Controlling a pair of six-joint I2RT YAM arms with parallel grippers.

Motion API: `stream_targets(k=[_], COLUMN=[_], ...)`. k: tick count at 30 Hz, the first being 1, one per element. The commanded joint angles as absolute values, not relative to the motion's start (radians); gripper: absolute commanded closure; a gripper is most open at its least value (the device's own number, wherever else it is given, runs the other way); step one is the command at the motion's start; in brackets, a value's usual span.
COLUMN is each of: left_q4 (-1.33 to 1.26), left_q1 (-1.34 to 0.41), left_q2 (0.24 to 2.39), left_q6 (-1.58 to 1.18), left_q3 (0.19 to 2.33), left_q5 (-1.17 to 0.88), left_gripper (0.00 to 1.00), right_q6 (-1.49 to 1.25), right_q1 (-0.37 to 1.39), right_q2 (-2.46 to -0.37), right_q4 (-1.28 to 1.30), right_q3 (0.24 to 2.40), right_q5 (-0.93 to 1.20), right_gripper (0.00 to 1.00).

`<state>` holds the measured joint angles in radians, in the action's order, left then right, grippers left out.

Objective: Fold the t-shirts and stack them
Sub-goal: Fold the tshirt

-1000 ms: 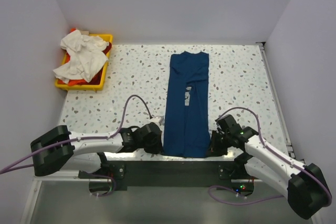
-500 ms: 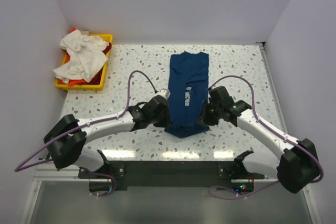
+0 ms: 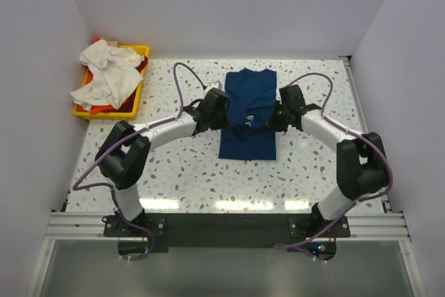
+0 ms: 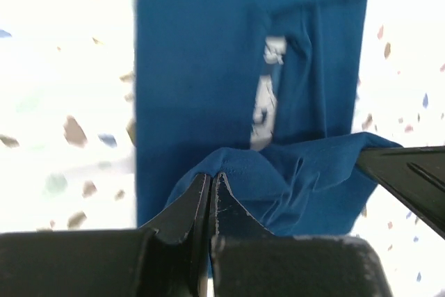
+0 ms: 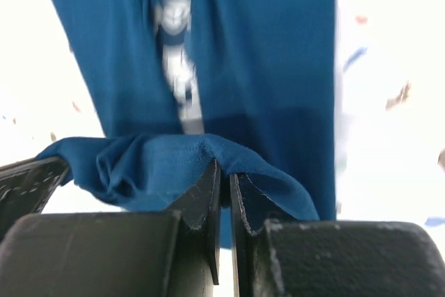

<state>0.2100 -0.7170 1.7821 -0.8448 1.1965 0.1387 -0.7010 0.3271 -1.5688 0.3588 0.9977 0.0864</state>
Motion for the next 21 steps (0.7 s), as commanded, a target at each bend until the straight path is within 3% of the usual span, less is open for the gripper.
stream_targets(k=[1, 9, 21], left_q4=[0.190, 0.256, 0.261], left_q1=[-0.670, -0.617, -0.569], left_q2=[1.830, 1.966, 2.055], left_q6=[-0.822, -0.770, -0.729], left_q3=[1.310, 1.488, 1.566], left_q5=[0.152, 0.138, 0.094], left_gripper=[1.00, 1.00, 1.00], right_q6=[-0.681, -0.692, -0.693], right_q1=[0.302, 0.233, 0.179], right_q2=[-1.641, -1.787, -1.865], right_q4=[0.275, 0.278, 0.281], right_q3=[1.092, 1.232, 1.289], right_q5=[0.064, 0.120, 0.167], right_gripper=[1.00, 1.00, 1.00])
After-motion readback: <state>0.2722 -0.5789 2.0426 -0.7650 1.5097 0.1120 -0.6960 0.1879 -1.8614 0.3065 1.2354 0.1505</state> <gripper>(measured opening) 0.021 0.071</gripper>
